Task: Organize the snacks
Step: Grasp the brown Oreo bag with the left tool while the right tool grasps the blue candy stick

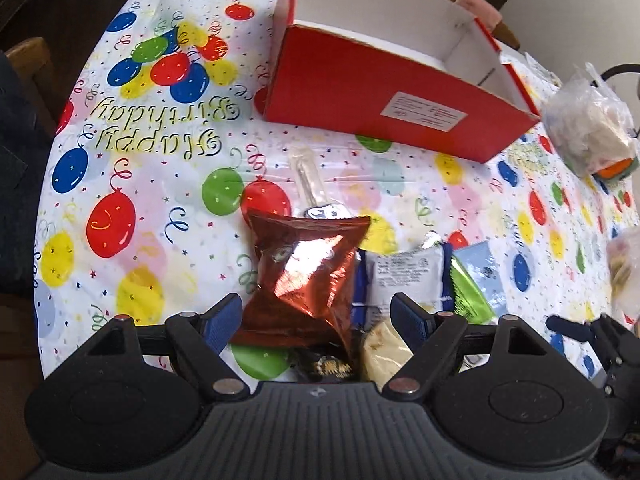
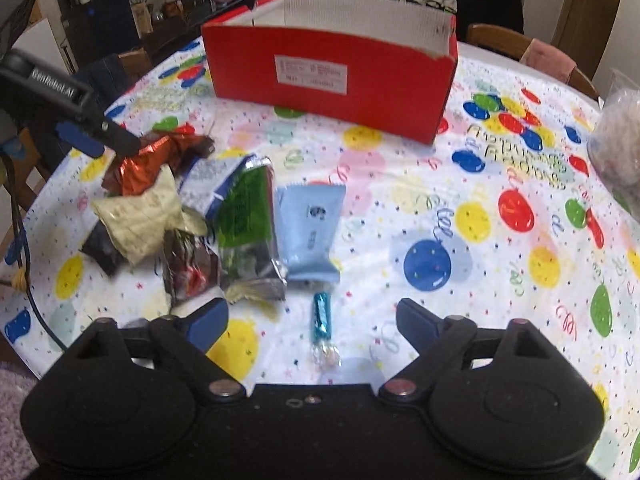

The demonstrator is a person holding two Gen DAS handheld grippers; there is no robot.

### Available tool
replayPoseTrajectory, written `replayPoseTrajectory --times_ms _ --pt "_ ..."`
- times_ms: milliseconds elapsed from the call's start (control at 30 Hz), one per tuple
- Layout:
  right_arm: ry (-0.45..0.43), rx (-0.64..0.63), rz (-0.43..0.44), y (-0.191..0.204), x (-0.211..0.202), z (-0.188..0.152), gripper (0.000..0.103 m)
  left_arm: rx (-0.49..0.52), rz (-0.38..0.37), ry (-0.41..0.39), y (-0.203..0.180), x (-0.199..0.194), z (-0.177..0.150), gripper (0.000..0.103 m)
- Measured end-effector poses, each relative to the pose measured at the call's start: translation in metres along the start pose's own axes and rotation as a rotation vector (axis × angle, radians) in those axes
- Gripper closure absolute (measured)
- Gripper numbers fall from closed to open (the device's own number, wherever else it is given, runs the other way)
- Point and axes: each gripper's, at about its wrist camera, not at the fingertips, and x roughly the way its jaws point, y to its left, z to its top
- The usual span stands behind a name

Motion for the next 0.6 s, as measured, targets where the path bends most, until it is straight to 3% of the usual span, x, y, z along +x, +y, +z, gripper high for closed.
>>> replayPoseTrajectory --times_ms 200,267,433,600 --pt "0.024 0.016 -0.01 -0.006 0.011 -0.003 0.034 -0.039 0.012 0.038 0.01 0.016 0.009 0.022" --pt "0.026 -0.007 -0.022 -0.003 0.013 -0.004 0.047 -0.048 0.013 0.054 0.011 0.021 0.01 0.022" --pt "0.04 -0.043 -0.036 0.002 0.02 -0.003 0.067 -0.063 0.014 0.071 0.013 0.028 0.012 0.022" --pt "0.05 -0.047 -0.023 0.002 0.023 -0.003 0.078 -0.079 0.007 0.083 0.014 0.034 0.012 0.022"
